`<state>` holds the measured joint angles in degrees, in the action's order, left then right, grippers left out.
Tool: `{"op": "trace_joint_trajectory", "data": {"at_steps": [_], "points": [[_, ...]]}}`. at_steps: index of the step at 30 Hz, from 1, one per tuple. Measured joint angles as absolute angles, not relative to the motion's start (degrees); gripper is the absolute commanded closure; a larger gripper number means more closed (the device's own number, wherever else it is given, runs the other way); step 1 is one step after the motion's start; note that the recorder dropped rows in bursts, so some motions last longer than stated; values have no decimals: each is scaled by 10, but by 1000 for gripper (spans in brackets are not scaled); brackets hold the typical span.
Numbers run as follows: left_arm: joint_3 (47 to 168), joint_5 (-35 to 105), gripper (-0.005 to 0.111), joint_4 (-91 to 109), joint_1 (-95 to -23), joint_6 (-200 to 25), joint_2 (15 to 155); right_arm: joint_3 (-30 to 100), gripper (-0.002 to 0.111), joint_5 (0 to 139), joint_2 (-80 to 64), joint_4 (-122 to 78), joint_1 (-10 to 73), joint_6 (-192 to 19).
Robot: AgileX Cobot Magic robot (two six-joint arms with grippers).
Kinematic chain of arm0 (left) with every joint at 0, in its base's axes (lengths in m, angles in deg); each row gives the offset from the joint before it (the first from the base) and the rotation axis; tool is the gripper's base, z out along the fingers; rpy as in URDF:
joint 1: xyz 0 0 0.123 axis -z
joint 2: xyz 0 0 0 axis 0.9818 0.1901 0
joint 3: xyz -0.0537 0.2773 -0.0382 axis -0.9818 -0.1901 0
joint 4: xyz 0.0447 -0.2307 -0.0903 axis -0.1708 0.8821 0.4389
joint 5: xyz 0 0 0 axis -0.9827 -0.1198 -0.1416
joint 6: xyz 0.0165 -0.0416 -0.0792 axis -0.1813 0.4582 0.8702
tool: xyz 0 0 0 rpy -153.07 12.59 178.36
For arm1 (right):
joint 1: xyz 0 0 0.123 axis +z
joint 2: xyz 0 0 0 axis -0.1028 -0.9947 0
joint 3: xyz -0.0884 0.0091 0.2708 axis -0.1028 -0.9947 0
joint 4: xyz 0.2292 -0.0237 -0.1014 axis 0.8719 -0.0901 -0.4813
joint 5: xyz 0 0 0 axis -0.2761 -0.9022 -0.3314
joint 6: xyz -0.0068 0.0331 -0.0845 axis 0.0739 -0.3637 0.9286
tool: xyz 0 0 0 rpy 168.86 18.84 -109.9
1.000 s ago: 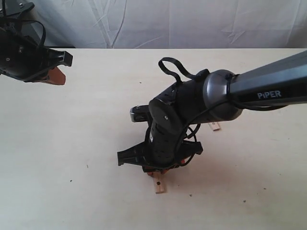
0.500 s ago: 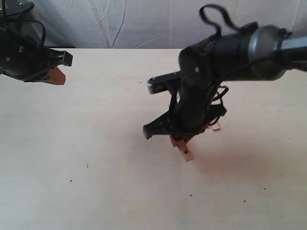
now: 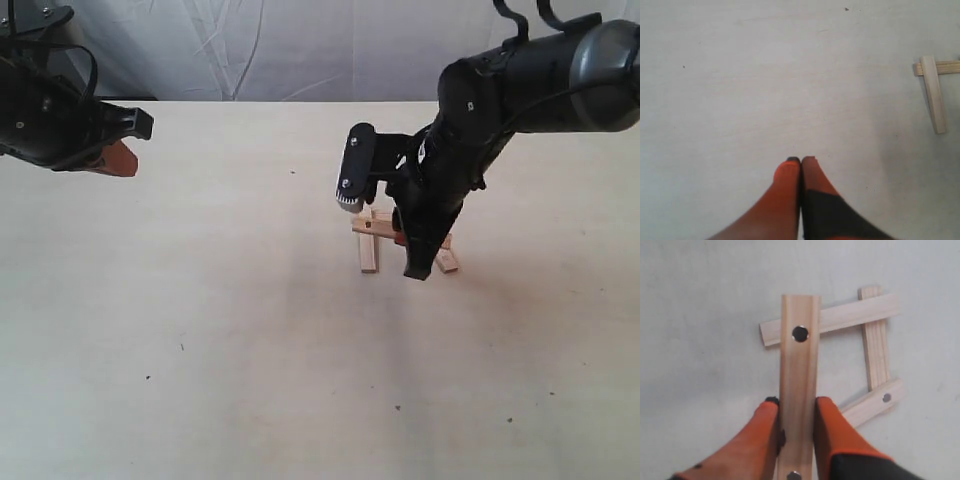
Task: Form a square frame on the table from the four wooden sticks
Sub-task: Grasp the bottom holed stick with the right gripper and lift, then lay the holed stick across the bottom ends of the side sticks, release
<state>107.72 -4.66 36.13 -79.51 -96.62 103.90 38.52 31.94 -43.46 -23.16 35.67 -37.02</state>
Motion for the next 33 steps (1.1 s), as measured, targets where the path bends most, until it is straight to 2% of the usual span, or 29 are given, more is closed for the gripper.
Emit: {"op": "trace_joint_trajectory", "data": {"at_steps": [6, 33], "points": [[1077, -47, 107, 361, -795, -970, 1041, 385, 109, 340, -471, -295, 345, -348], [1077, -27, 107, 376, -795, -970, 1042, 386, 109, 368, -516, -230, 343, -293]]}}
